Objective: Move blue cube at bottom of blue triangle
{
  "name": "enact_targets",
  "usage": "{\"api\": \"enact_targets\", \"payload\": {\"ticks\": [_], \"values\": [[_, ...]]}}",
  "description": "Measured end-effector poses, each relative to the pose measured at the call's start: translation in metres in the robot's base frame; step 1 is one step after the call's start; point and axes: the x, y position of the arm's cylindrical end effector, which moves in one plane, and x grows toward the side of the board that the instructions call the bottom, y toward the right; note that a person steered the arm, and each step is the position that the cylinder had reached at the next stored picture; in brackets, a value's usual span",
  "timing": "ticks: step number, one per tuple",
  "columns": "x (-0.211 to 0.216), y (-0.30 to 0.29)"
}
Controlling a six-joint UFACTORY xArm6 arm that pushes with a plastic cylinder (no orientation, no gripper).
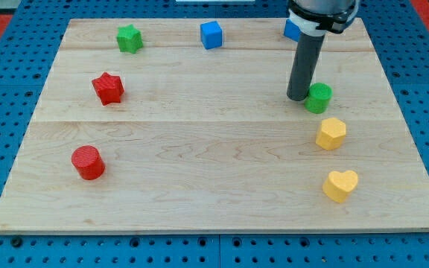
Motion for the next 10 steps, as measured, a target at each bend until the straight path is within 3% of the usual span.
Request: {"api": "enact_targets", "payload": {"ticks": [1, 3, 5, 6, 8, 9, 10], "values": [[0.0, 0.004], [-0.036, -0.14], [-0.115, -0.19], [-0.155, -0.19], [-0.176, -0.163], [-0.173, -0.102], [-0.165, -0.094]]}}
